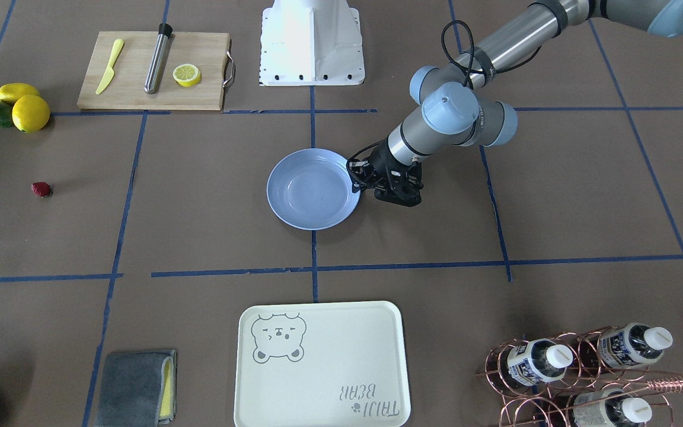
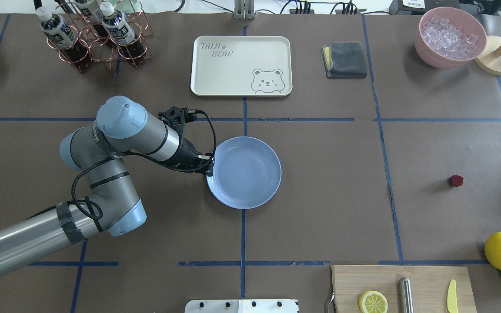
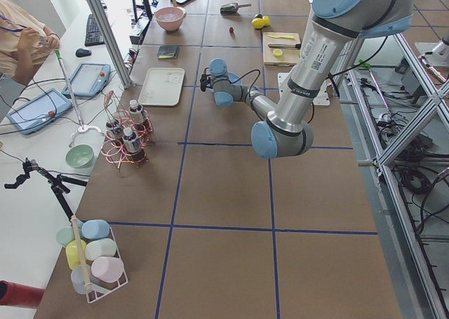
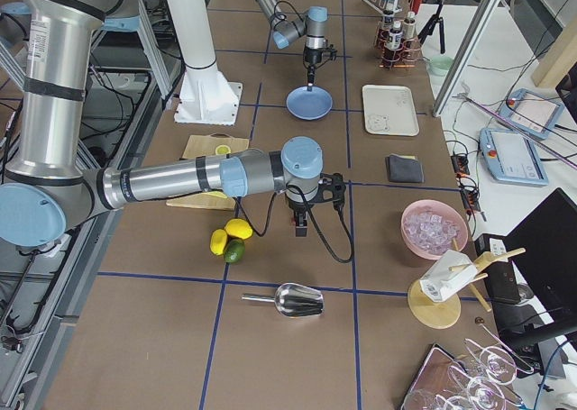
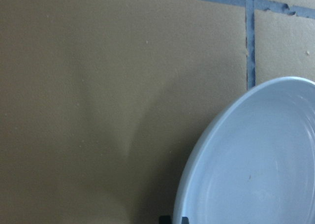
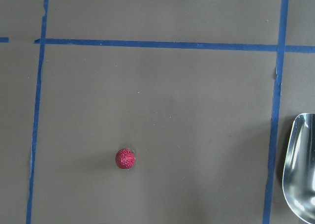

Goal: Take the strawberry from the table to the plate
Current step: 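Slide the light blue plate with the left gripper toward the table center, then hold the plate with the left gripper while the right gripper grasps the red strawberry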

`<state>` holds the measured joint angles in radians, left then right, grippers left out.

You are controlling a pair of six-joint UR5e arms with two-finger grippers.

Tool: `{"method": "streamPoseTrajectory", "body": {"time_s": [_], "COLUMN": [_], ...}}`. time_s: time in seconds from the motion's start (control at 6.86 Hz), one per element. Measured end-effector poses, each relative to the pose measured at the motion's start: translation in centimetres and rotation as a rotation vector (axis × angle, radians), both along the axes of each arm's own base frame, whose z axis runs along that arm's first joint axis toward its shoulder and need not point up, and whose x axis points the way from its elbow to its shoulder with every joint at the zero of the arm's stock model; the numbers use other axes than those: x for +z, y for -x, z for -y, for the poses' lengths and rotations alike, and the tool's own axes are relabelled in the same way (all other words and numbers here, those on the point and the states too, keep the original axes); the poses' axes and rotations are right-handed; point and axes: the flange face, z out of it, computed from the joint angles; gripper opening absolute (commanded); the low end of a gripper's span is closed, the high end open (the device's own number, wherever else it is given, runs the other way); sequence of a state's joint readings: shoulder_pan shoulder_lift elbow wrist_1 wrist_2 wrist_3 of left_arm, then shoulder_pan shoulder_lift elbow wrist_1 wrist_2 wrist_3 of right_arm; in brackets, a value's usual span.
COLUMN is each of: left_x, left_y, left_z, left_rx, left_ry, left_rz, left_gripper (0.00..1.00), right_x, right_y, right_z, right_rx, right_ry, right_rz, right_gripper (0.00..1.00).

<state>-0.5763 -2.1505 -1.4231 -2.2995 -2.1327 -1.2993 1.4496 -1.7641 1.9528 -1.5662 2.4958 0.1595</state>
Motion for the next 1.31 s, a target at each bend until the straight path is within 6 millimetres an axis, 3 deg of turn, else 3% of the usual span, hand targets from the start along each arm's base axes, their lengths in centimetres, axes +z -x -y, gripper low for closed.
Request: {"method": "streamPoseTrajectory", "body": {"time_s": [0.15, 0.29, 0.44, 0.58, 0.87, 1.31], "left_x": [-0.1, -0.1, -0.1, -0.1, -0.5, -1.9], "left_y": [-0.3, -0.6, -0.7, -0.6, -0.3, 1.2], "left_z": [-0.1, -0.2, -0.3, -0.3, -0.2, 0.4], "left_rx": [-0.005, -0.008, -0.009, -0.009, -0.015, -0.040], "left_ry": [-0.006, -0.012, -0.016, -0.019, -0.022, -0.012], "left_rz": [-0.001, -0.004, -0.008, -0.011, -0.018, -0.043], "left_gripper": [0.19, 0.68, 0.79, 0.79, 0.79, 0.80], "right_x": [0.0, 0.0, 0.0, 0.0, -0.1, 0.9], "right_y": [0.0, 0.0, 0.0, 0.4, 3.3, 11.0], "right_z": [0.0, 0.0, 0.0, 0.1, 0.4, 0.5], "right_rx": [0.000, 0.000, -0.001, -0.009, -0.040, 0.031], "right_ry": [0.000, 0.000, -0.001, -0.001, 0.019, 0.022], "right_rz": [0.000, 0.000, 0.000, -0.001, -0.014, -0.055], "right_gripper": [1.00, 1.00, 1.00, 1.00, 1.00, 1.00]}}
